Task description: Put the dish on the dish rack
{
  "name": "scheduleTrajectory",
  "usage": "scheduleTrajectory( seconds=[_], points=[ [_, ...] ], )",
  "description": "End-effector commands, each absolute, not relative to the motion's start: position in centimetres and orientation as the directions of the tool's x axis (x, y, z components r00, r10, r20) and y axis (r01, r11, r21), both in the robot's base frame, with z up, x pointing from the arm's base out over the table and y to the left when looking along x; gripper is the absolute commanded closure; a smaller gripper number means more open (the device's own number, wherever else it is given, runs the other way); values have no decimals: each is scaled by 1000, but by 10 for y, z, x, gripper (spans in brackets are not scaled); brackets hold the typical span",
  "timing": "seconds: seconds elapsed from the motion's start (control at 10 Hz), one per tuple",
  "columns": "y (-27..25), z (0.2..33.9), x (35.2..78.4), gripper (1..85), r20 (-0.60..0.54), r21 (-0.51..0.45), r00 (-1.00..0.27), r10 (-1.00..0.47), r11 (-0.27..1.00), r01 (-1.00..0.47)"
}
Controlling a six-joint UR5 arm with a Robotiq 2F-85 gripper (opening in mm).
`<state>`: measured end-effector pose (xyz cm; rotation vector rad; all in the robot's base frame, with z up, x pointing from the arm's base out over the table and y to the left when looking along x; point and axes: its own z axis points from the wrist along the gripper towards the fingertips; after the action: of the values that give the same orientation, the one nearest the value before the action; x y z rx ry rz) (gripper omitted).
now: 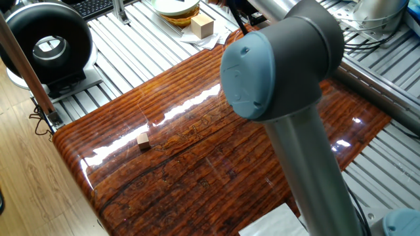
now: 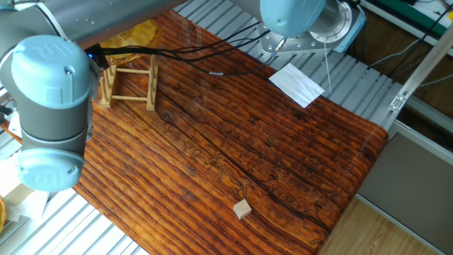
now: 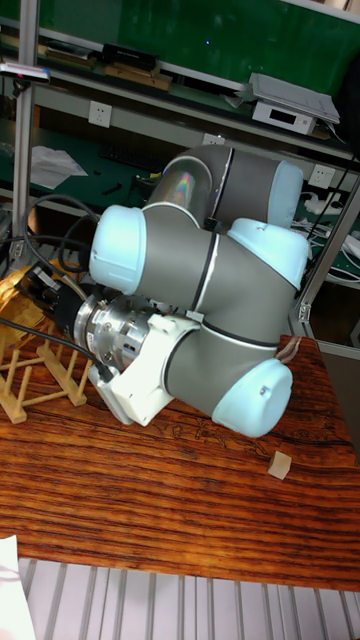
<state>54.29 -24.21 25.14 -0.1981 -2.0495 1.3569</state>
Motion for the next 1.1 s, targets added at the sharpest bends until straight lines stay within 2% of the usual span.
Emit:
scheduleTrajectory(
  seconds=[0.0,1.0],
  points=[
    [-261,252,545,847,471,-845,-787,400,460,-272],
    [-255,230,550,847,461,-834,-800,384,496,-243]
  ],
)
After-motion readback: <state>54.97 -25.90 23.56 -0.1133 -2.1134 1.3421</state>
